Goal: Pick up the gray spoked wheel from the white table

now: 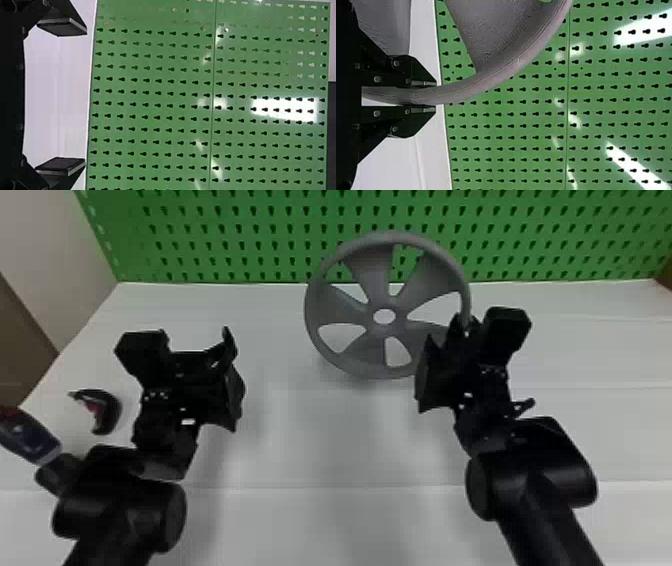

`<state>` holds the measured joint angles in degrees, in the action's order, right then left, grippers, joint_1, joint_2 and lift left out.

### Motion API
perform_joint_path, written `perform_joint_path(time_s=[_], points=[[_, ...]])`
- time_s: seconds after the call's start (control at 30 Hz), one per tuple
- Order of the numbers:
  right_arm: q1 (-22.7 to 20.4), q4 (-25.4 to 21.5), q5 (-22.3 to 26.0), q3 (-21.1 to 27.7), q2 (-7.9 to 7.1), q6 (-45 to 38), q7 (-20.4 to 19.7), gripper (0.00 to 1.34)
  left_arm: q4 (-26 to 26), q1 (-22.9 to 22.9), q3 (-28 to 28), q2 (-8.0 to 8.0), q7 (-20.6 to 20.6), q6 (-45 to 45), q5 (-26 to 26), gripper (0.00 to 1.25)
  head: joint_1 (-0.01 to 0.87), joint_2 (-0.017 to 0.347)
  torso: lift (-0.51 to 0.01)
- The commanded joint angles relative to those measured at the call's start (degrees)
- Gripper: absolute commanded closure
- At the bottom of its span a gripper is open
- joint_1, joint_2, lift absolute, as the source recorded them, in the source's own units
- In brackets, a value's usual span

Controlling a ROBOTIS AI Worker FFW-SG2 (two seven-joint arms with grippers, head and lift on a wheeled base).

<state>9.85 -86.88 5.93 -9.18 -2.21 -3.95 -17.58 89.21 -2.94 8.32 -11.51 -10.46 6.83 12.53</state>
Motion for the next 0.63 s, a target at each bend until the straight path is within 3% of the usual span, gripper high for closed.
perform_joint_path(time_s=[0.0, 0.6], points=[[0.00, 0.04, 0.84, 0.22, 0.01, -0.18, 0.00, 1.08, 0.00, -0.14, 0.20, 0.00, 0.00, -0.06, -0.05, 0.13, 0.806, 0.044, -0.098], [0.26, -0.04, 1.72, -0.48, -0.34, -1.06, 0.53, 1.08, 0.00, -0.49, 0.20, 0.00, 0.00, -0.32, -0.14, 0.13, 0.806, 0.044, -0.098]])
